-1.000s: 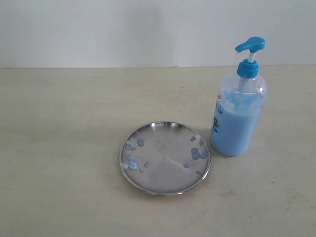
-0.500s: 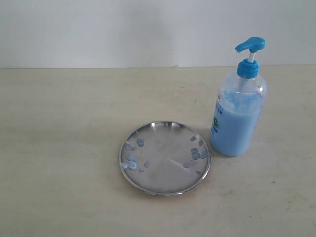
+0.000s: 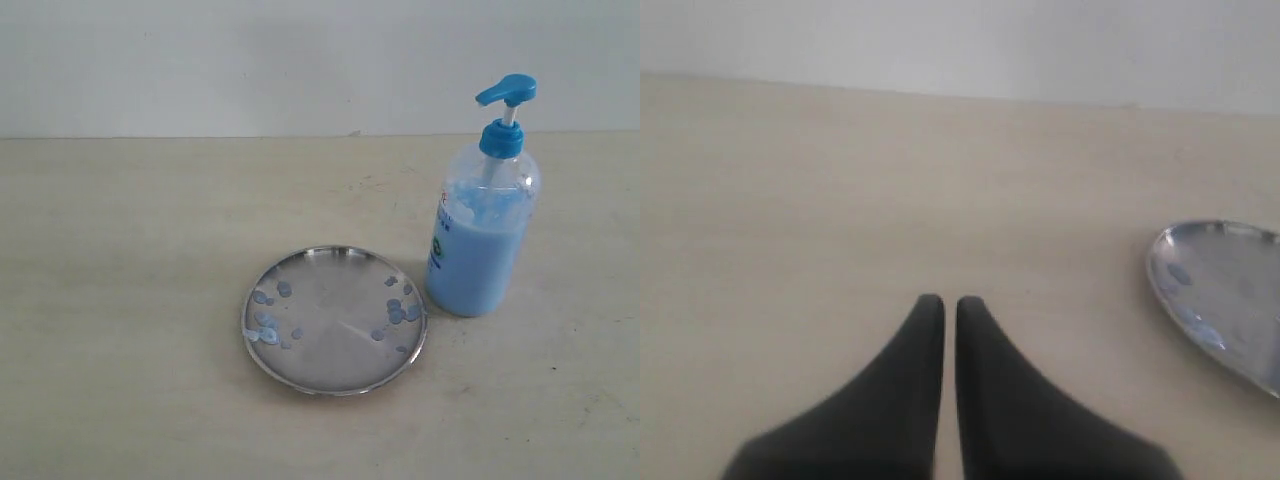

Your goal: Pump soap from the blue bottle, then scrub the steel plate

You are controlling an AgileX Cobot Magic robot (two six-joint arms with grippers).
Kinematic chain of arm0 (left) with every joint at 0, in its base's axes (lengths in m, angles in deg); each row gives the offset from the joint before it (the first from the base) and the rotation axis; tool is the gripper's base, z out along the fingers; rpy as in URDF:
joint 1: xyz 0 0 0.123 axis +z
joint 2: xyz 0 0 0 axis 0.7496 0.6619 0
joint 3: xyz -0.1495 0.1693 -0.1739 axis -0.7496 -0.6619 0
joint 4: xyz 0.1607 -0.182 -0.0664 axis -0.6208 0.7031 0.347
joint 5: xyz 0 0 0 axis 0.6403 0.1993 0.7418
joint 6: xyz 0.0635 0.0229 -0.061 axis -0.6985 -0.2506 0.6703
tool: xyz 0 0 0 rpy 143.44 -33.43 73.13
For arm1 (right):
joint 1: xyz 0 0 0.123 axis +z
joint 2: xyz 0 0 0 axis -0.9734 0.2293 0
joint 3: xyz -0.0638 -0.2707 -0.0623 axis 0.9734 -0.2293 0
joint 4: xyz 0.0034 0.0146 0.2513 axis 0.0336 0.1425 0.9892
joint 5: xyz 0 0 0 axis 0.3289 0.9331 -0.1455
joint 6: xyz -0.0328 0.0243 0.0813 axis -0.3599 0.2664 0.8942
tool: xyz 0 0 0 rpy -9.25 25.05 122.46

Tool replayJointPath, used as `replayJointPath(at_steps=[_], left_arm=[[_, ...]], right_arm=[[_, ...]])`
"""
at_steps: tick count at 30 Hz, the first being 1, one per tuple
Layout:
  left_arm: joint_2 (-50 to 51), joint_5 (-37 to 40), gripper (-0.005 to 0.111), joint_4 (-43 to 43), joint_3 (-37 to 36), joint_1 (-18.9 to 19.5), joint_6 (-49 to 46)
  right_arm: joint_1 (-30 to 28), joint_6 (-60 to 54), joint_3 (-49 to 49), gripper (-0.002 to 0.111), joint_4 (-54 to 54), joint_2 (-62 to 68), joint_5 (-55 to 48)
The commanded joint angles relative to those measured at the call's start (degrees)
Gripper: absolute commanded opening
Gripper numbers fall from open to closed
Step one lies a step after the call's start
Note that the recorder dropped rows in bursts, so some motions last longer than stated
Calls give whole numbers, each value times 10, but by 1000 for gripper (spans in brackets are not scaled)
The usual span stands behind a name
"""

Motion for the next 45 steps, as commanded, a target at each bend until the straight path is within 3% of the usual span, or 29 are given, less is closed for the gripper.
replayJointPath(at_steps=[1,3,5,7,8,11,15,22,42,45], left_arm=[[-2,-157,4,-5,0,5,-28],[-2,-246,4,-5,0,5,-41],[-2,-231,4,-47,0,6,8],[-2,-147,4,-212,0,16,248],[-2,-83,4,-245,0,16,332],[-2,-49,4,-247,0,16,307],[-2,-19,4,-255,0,16,178],[-2,-4,4,-255,0,15,305],[-2,-4,4,-258,0,15,306],[-2,-4,4,-259,0,15,306]], right_arm=[[-1,0,-3,0,-3,-2,0],[-1,0,-3,0,-3,-2,0],[-1,0,-3,0,-3,-2,0],[-1,0,-3,0,-3,-2,0],[-1,0,-3,0,-3,-2,0],[-1,0,-3,0,-3,-2,0],[-1,0,-3,0,-3,-2,0],[-1,0,-3,0,-3,-2,0],[-3,1,-3,0,-3,-2,0],[-60,-5,-3,0,-3,-39,0]])
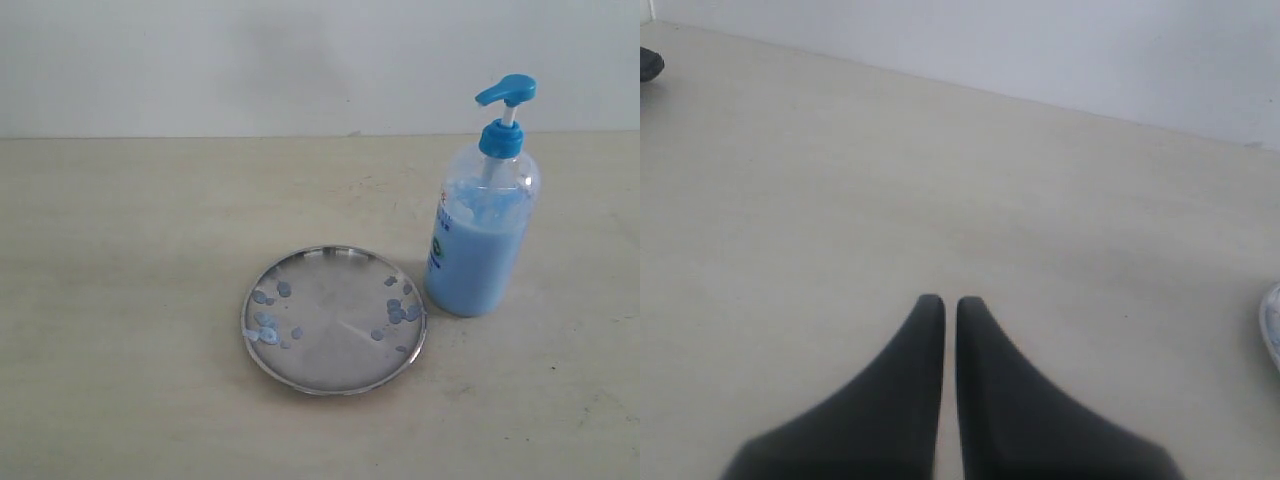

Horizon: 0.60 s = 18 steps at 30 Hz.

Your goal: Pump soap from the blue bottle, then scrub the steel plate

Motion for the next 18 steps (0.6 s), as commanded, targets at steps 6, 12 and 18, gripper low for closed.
replayJointPath(at_steps=[6,12,18], left_arm=[[-2,-3,4,-5,0,1,5],[-2,-11,4,-5,0,1,5],[-2,-11,4,-5,0,1,5]], right_arm=[[-228,7,-3,0,-3,-93,-22],[-218,19,-3,0,-24,-93,-222],[-157,18,-3,0,-42,-93,-215]])
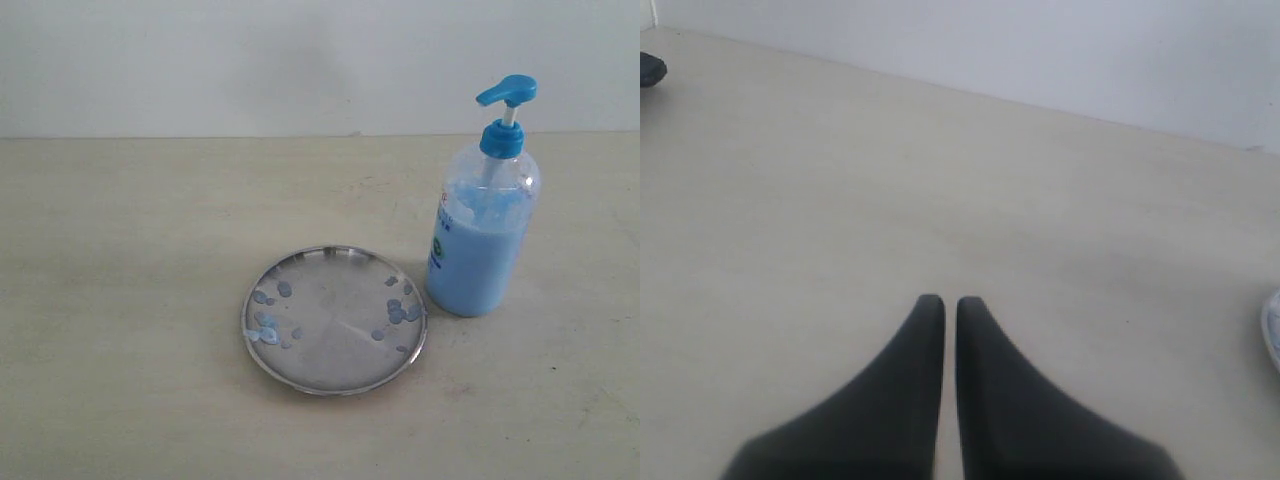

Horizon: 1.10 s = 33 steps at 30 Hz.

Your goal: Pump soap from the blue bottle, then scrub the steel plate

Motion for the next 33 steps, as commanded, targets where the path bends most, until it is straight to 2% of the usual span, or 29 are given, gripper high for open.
replayJointPath(at_steps=[1,6,29,33], left_arm=[[-2,-8,4,-3,0,1,5],[-2,-8,4,-3,0,1,5],[-2,-7,4,-3,0,1,5],[-2,-7,4,-3,0,18,5]], right_arm=[[41,1,1,0,-15,-3,-3],[58,-2,1,0,-15,-3,0],[57,-1,1,0,-10,-3,0],[57,-1,1,0,-10,-3,0]])
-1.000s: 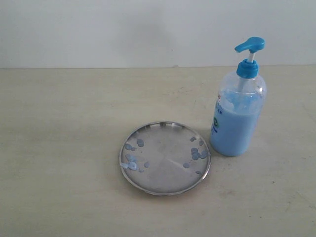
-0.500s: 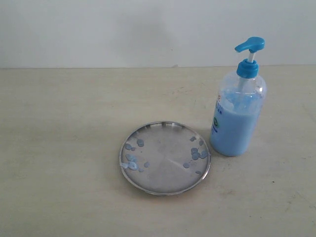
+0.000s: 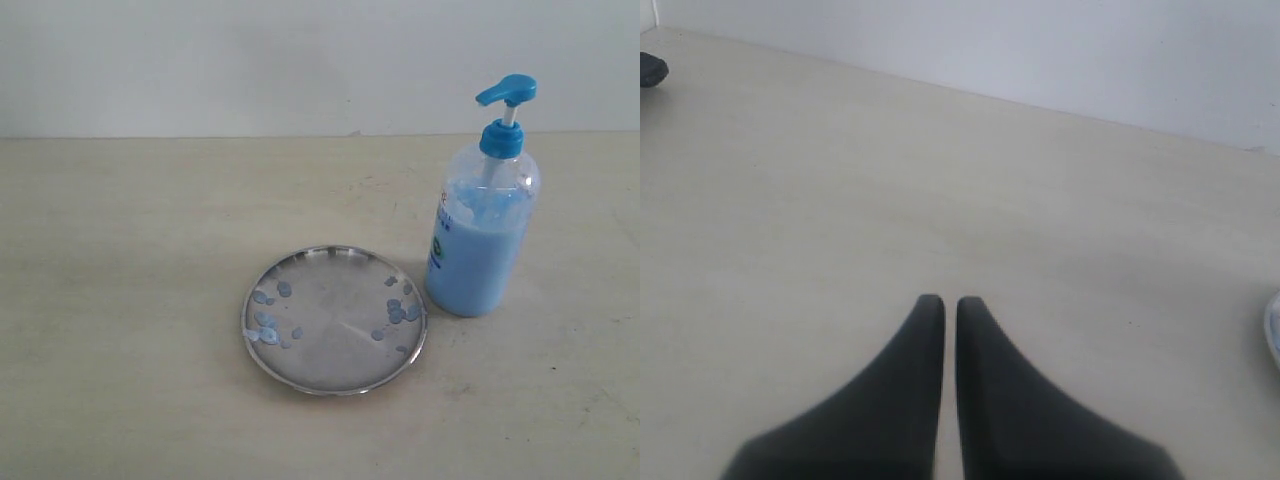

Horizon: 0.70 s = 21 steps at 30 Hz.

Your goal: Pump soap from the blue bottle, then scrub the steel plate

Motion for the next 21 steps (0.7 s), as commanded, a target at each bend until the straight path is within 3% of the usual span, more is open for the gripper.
replayJointPath(at_steps=[1,21], left_arm=[[-2,-6,4,-2,0,19,5],[-2,-7,4,-2,0,17,5]], right_arm=[[1,-3,1,0,-1,-3,2],[1,-3,1,0,-1,-3,2]])
